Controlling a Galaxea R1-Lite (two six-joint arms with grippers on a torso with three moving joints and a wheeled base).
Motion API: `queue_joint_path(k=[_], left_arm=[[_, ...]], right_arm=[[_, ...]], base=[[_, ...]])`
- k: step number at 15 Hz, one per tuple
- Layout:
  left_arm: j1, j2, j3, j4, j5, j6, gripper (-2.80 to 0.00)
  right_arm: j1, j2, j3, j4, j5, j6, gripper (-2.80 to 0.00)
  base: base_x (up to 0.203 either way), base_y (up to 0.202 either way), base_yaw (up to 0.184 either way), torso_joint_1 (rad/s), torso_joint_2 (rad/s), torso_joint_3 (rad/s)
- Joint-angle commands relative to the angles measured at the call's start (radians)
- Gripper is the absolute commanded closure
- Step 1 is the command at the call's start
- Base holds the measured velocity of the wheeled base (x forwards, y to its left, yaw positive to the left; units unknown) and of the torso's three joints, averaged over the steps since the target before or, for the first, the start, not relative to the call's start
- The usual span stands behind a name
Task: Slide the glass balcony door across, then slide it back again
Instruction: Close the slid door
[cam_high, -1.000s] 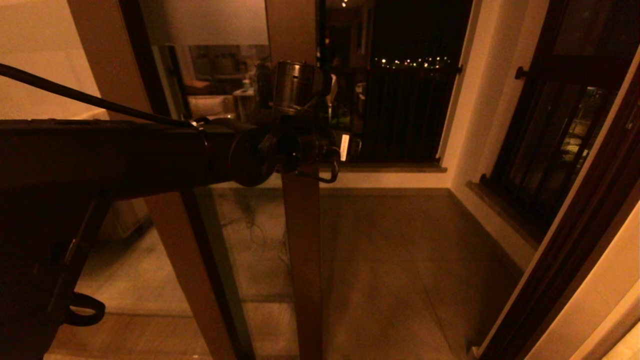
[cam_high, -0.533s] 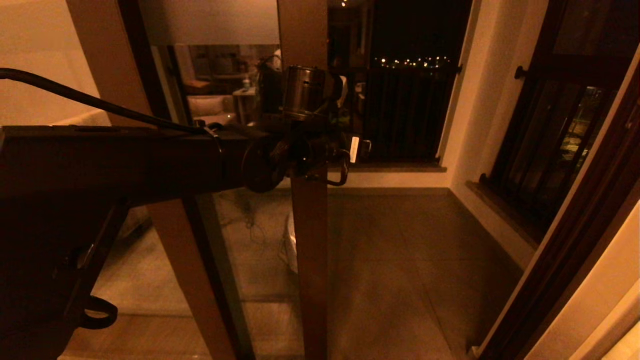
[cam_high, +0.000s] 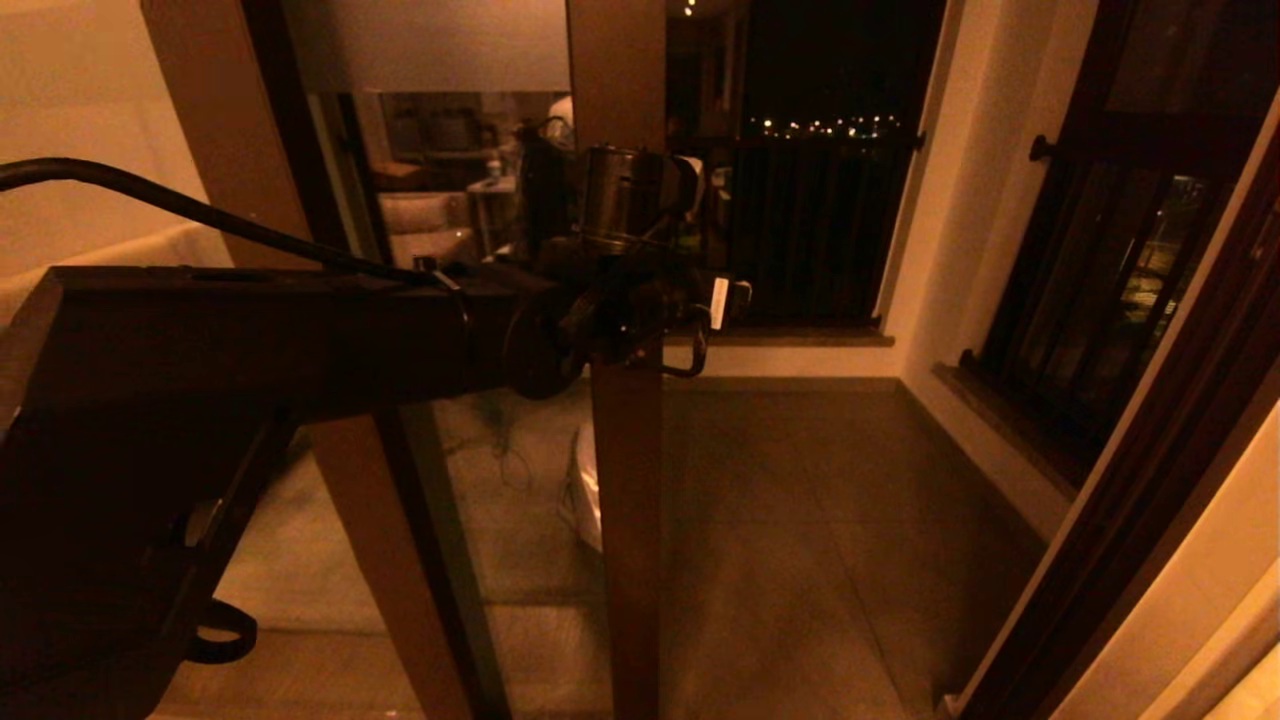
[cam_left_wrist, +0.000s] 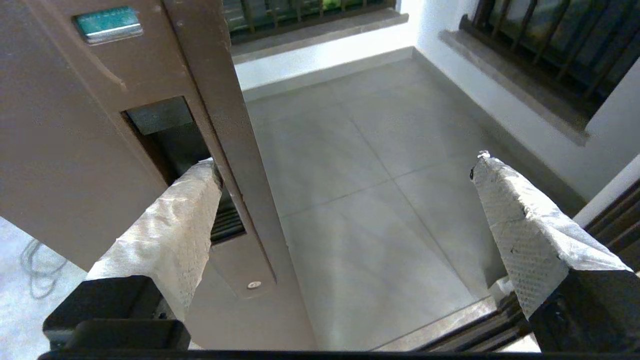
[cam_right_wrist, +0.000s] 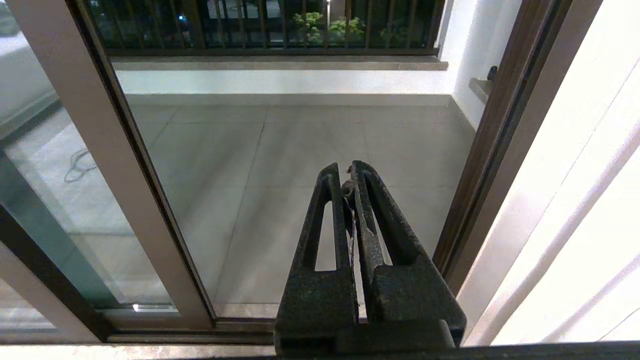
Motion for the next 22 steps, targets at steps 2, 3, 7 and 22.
queue_joint_path(k=[2,3,7,22], left_arm=[[-0.005,0.017,-0.001,-0.015,-0.003,0.001,-2.80],[-0.006,0.019,-0.001,-0.015,-0.004,0.001,-2.80],[-0.018,0.012,0.001,-0.033,-0.005,-0.001,-2.80],[-0.075,0.014,-0.001,-0.052,-0.011,-0.001,-2.80]], right_arm=[[0.000,0.002,0.000,0.000,0.001,-0.001,0.00],[0.000,0.002,0.000,0.000,0.001,-0.001,0.00],[0.000,0.002,0.000,0.000,0.001,-0.001,0.00],[0.000,0.002,0.000,0.000,0.001,-0.001,0.00]], base=[[0.000,0.000,0.000,0.000,0.00,0.000],[0.000,0.000,0.000,0.000,0.00,0.000],[0.000,0.000,0.000,0.000,0.00,0.000],[0.000,0.000,0.000,0.000,0.00,0.000]])
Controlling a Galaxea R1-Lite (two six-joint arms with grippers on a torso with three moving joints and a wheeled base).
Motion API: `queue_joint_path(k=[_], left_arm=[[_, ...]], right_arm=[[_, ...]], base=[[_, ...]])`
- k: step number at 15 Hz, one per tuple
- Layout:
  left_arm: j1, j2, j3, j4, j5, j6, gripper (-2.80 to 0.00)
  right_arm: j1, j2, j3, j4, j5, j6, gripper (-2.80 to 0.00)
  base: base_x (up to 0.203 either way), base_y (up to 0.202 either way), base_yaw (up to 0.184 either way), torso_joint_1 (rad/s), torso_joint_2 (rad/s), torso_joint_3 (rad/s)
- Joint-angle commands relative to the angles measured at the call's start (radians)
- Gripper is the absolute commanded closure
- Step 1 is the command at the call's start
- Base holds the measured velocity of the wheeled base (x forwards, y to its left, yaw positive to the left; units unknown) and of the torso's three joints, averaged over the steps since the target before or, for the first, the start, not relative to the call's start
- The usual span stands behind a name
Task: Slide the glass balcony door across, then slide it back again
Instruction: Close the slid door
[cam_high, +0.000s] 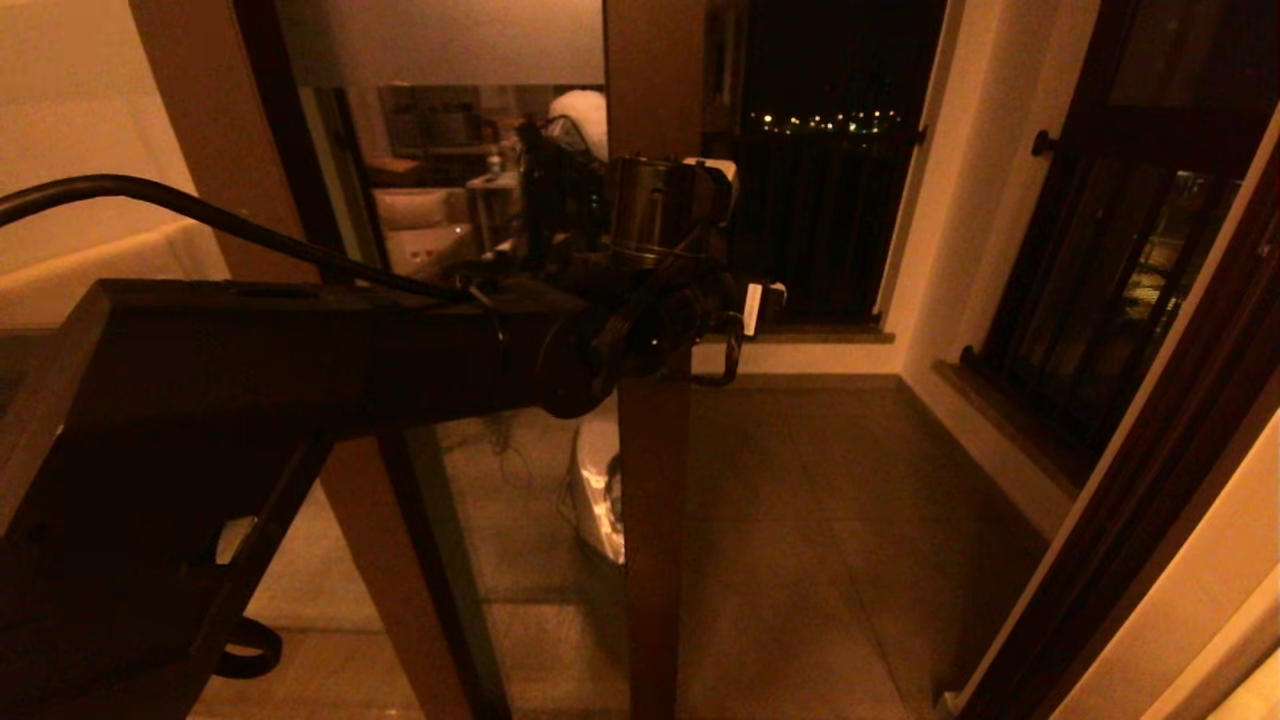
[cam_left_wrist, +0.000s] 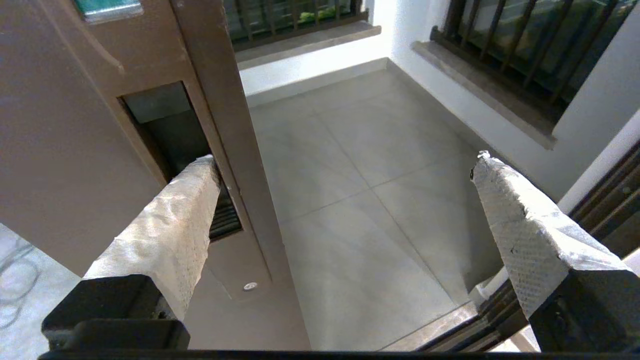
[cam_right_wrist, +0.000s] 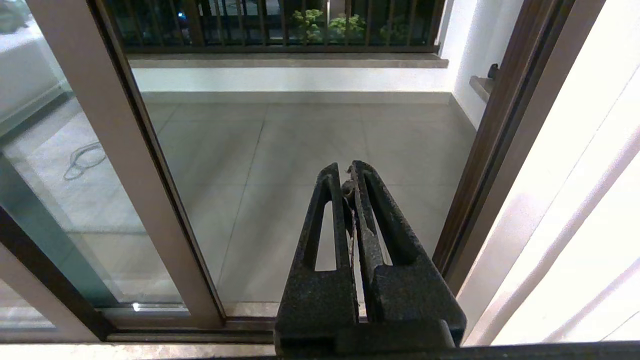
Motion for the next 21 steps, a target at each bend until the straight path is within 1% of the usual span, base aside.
queue_joint_path(k=[1,3,4,9,11,13,15,16,18,21], left_arm=[[-0.004,0.004,0.000,-0.005,0.001,-0.002,-2.80],[-0.010,0.005,0.001,-0.027,-0.002,-0.002,-2.80],[-0.013,0.004,0.001,-0.027,-0.016,-0.004,-2.80],[-0.024,0.002,0.001,-0.027,-0.014,-0.006,-2.80],[-0.023,-0.004,0.005,-0.026,0.003,-0.006,-2.80],[-0.022,-0.022,0.012,-0.025,0.061,-0.006,-2.80],[-0.022,-0.068,0.030,-0.022,0.082,-0.010,-2.80],[-0.022,-0.108,0.062,-0.020,0.090,-0.012,-2.80],[-0.022,-0.210,0.177,-0.019,0.115,-0.013,-2.80],[-0.016,-0.453,0.391,-0.018,0.143,-0.014,-2.80]], right_arm=[[0.000,0.002,0.000,0.000,0.001,-0.001,0.00],[0.000,0.002,0.000,0.000,0.001,-0.001,0.00],[0.000,0.002,0.000,0.000,0.001,-0.001,0.00],[0.000,0.002,0.000,0.000,0.001,-0.001,0.00],[0.000,0.002,0.000,0.000,0.001,-0.001,0.00],[0.000,0.002,0.000,0.000,0.001,-0.001,0.00],[0.000,0.002,0.000,0.000,0.001,-0.001,0.00],[0.000,0.002,0.000,0.000,0.001,-0.001,0.00],[0.000,0.002,0.000,0.000,0.001,-0.001,0.00],[0.000,0.002,0.000,0.000,0.001,-0.001,0.00]], base=[[0.000,0.000,0.000,0.000,0.00,0.000],[0.000,0.000,0.000,0.000,0.00,0.000],[0.000,0.000,0.000,0.000,0.00,0.000],[0.000,0.000,0.000,0.000,0.00,0.000],[0.000,0.000,0.000,0.000,0.00,0.000],[0.000,0.000,0.000,0.000,0.00,0.000],[0.000,0.000,0.000,0.000,0.00,0.000],[0.000,0.000,0.000,0.000,0.00,0.000],[0.000,0.000,0.000,0.000,0.00,0.000],[0.000,0.000,0.000,0.000,0.00,0.000]])
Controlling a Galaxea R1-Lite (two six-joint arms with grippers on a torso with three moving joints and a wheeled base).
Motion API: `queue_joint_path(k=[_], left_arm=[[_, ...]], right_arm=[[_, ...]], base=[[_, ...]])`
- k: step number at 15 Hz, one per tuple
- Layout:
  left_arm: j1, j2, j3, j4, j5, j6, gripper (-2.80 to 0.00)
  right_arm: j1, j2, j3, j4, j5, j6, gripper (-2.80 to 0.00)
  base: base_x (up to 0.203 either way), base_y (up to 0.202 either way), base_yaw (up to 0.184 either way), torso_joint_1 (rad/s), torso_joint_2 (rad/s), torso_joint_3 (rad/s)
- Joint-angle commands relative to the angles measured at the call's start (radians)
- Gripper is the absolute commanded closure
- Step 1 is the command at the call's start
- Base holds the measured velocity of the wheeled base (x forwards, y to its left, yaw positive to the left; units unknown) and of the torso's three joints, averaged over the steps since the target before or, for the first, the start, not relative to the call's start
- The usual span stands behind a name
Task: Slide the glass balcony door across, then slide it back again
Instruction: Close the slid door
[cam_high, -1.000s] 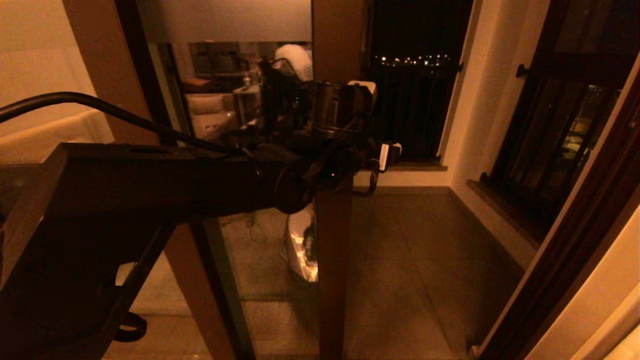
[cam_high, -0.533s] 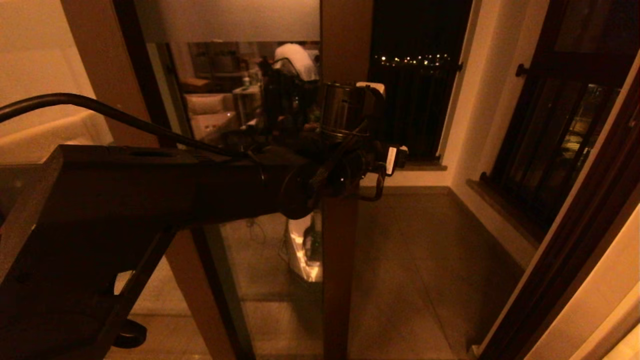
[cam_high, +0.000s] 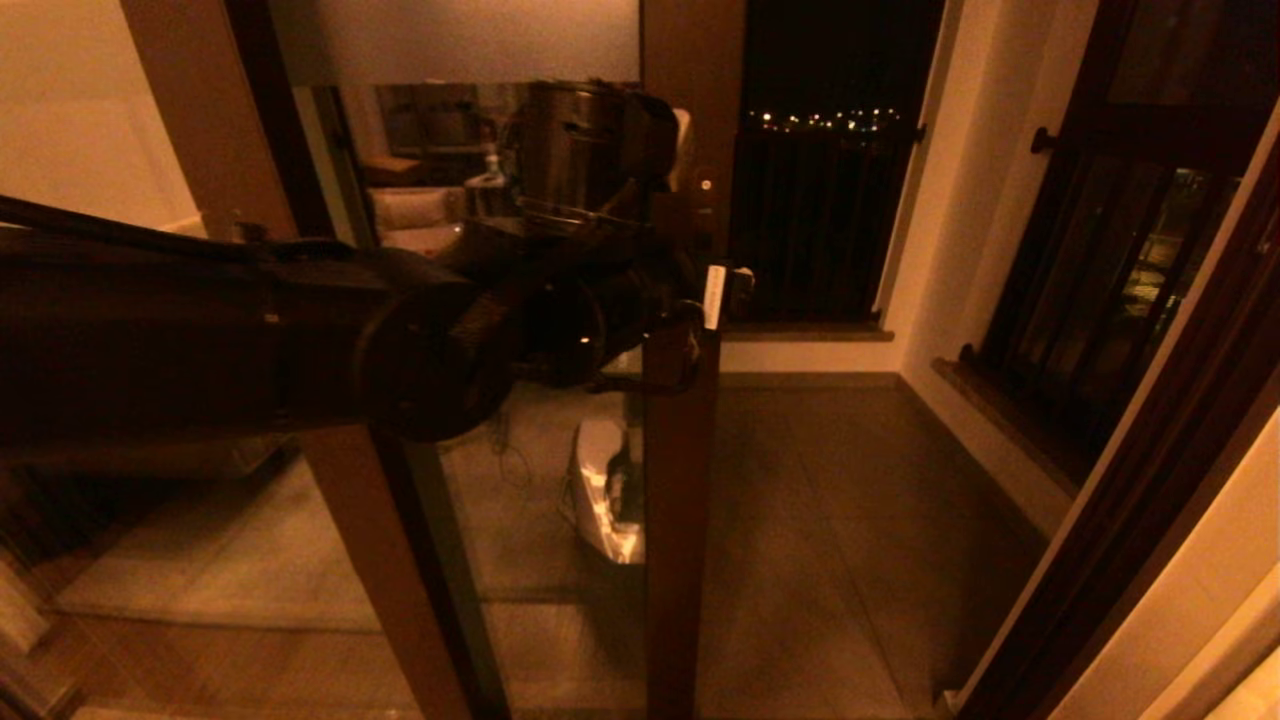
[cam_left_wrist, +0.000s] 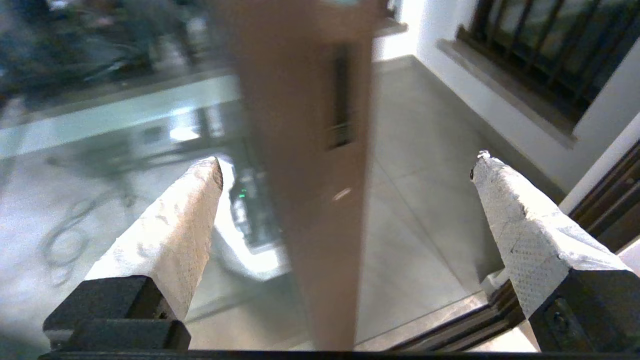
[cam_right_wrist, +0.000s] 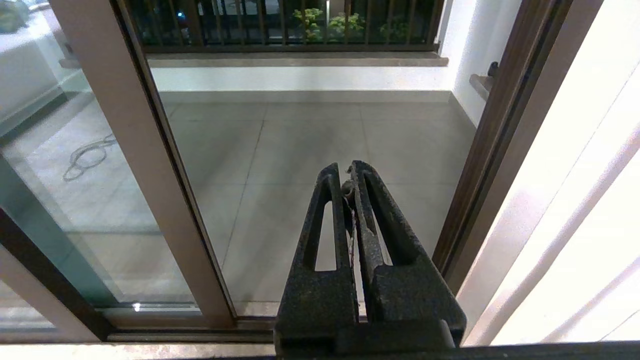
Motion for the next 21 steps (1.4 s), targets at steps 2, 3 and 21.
queue_joint_path(k=[2,3,21], left_arm=[[0.022,-0.334,0.201,0.002,0.022,0.000,0.00],[0.047,-0.440,0.271,0.016,0.031,0.001,0.00],[0.923,-1.631,0.999,0.310,-0.383,0.178,0.00]], right_arm=[[0.000,0.002,0.000,0.000,0.001,-0.001,0.00],[0.000,0.002,0.000,0.000,0.001,-0.001,0.00],[0.000,0.002,0.000,0.000,0.001,-0.001,0.00]], base=[[0.000,0.000,0.000,0.000,0.00,0.000],[0.000,0.000,0.000,0.000,0.00,0.000],[0.000,0.000,0.000,0.000,0.00,0.000]])
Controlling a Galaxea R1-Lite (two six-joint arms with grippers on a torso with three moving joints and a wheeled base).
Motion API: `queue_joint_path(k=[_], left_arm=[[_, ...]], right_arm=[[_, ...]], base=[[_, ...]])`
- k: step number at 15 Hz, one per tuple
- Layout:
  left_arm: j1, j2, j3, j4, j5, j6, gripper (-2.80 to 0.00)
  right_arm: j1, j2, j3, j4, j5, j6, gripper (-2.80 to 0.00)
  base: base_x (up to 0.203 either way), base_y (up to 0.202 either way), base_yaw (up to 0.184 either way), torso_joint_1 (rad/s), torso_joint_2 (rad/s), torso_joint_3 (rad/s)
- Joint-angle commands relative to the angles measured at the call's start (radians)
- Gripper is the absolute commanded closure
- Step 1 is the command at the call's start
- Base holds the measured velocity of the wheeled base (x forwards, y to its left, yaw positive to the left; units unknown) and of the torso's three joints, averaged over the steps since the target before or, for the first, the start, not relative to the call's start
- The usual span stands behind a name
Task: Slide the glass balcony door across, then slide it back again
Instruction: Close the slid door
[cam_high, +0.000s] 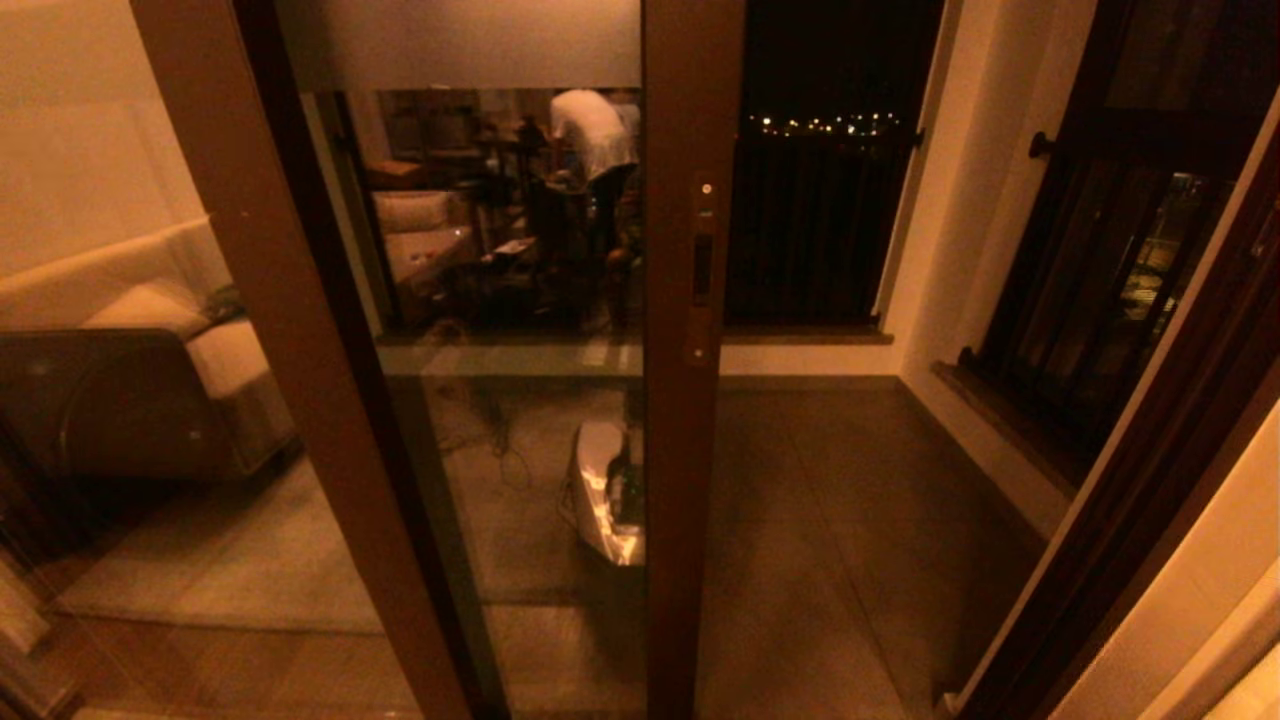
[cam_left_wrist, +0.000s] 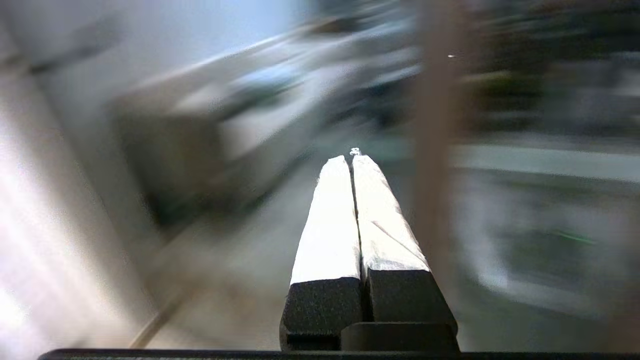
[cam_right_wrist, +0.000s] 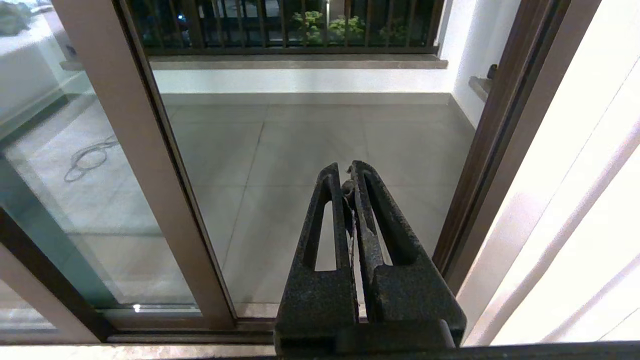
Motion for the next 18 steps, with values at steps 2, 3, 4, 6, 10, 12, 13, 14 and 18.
queue_joint_path(k=[2,3,4,6,10,12,13,14,18], left_arm=[[-0.090,0.003,-0.060,0.030,-0.247,0.012,0.00],[-0.132,-0.004,-0.085,0.095,-0.246,0.014,0.00],[-0.137,-0.042,-0.075,0.135,-0.247,0.015,0.00],[-0.133,-0.130,0.045,0.164,-0.248,0.019,0.00],[-0.131,-0.212,0.501,-0.060,-0.257,0.056,0.00],[-0.132,-0.250,0.595,-0.137,-0.267,-0.009,0.00],[-0.132,-0.272,0.586,-0.124,-0.254,-0.028,0.00],[-0.133,-0.280,0.595,-0.119,-0.202,-0.002,0.00],[-0.133,-0.278,0.625,-0.191,-0.203,-0.026,0.00]], right_arm=[[0.000,0.002,0.000,0.000,0.001,-0.001,0.00],[0.000,0.002,0.000,0.000,0.001,-0.001,0.00],[0.000,0.002,0.000,0.000,0.001,-0.001,0.00],[0.000,0.002,0.000,0.000,0.001,-0.001,0.00],[0.000,0.002,0.000,0.000,0.001,-0.001,0.00],[0.000,0.002,0.000,0.000,0.001,-0.001,0.00],[0.000,0.002,0.000,0.000,0.001,-0.001,0.00],[0.000,0.002,0.000,0.000,0.001,-0.001,0.00],[0.000,0.002,0.000,0.003,-0.001,-0.041,0.00]], base=[[0.000,0.000,0.000,0.000,0.00,0.000],[0.000,0.000,0.000,0.000,0.00,0.000],[0.000,0.000,0.000,0.000,0.00,0.000],[0.000,0.000,0.000,0.000,0.00,0.000],[0.000,0.000,0.000,0.000,0.00,0.000],[0.000,0.000,0.000,0.000,0.00,0.000],[0.000,0.000,0.000,0.000,0.00,0.000],[0.000,0.000,0.000,0.000,0.00,0.000],[0.000,0.000,0.000,0.000,0.00,0.000]])
